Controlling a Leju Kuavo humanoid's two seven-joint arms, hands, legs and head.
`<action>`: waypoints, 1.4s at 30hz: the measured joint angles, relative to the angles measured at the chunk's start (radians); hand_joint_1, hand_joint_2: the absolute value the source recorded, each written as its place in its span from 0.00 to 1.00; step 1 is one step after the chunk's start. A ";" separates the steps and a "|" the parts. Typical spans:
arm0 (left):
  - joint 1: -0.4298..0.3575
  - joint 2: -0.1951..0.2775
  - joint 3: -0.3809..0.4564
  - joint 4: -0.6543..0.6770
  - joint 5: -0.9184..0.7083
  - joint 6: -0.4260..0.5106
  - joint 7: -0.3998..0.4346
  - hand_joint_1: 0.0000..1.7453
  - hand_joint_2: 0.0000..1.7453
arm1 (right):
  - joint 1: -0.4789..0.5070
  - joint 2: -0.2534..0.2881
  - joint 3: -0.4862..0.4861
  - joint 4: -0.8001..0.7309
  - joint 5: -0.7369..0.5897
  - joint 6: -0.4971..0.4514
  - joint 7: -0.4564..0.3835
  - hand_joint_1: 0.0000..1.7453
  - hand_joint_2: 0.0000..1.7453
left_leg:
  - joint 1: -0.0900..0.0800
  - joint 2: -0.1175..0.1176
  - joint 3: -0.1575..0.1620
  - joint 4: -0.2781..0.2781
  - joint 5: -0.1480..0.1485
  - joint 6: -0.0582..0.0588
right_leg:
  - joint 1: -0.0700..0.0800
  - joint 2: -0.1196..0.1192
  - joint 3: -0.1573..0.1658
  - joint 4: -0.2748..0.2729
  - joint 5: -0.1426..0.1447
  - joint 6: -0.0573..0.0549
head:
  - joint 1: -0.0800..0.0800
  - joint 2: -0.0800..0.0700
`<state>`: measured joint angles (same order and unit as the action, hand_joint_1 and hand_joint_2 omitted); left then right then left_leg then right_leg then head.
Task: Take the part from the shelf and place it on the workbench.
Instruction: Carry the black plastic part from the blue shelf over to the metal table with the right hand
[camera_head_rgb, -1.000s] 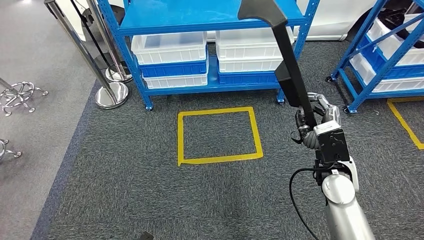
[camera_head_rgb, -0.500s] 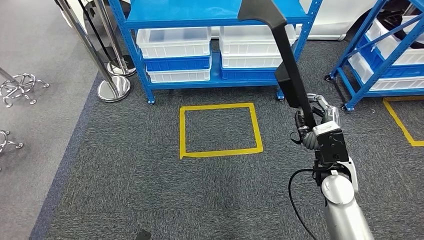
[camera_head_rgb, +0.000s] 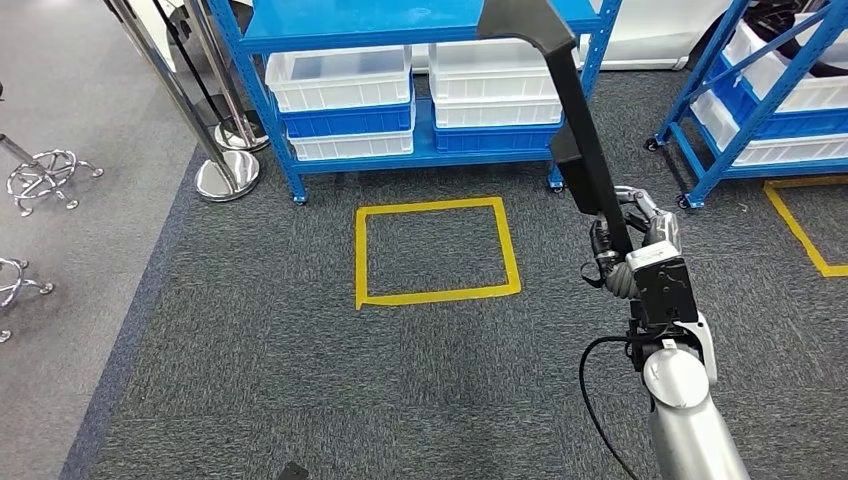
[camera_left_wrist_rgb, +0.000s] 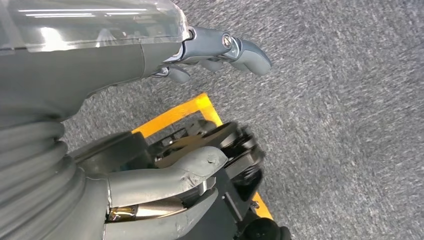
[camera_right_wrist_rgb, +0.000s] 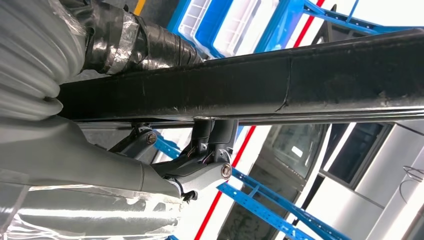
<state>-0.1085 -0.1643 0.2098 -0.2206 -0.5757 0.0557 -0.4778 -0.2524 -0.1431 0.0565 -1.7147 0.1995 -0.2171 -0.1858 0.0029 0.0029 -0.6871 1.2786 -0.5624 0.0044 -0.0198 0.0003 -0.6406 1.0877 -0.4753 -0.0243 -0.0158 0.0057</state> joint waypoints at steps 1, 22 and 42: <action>-0.001 0.000 0.000 0.000 0.000 0.000 -0.001 0.00 1.00 | 0.000 0.000 0.000 0.000 0.000 0.000 0.000 1.00 1.00 | -0.002 -0.001 0.046 -0.066 0.027 0.008 | 0.001 0.000 -0.004 0.000 0.004 0.001 | 0.000 0.000; 0.000 -0.002 0.016 0.000 0.002 0.000 -0.015 0.00 1.00 | 0.008 0.002 0.000 -0.001 0.000 -0.005 0.001 1.00 1.00 | -0.019 0.006 0.089 -0.215 0.081 0.024 | -0.008 -0.001 0.005 0.012 -0.019 0.026 | 0.001 0.000; 0.000 -0.003 0.017 0.000 -0.004 0.000 -0.011 0.00 1.00 | 0.006 0.002 0.000 -0.004 0.000 -0.005 0.001 1.00 1.00 | -0.018 0.004 0.123 -0.292 0.124 0.053 | -0.006 0.000 -0.053 0.128 -0.090 0.043 | 0.001 0.000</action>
<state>-0.1083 -0.1675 0.2270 -0.2207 -0.5795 0.0562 -0.4886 -0.2468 -0.1411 0.0565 -1.7192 0.1999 -0.2224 -0.1846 -0.0153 0.0067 -0.5640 0.9862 -0.4388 0.0570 -0.0255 -0.0001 -0.6934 1.2156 -0.5656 0.0185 -0.0150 0.0057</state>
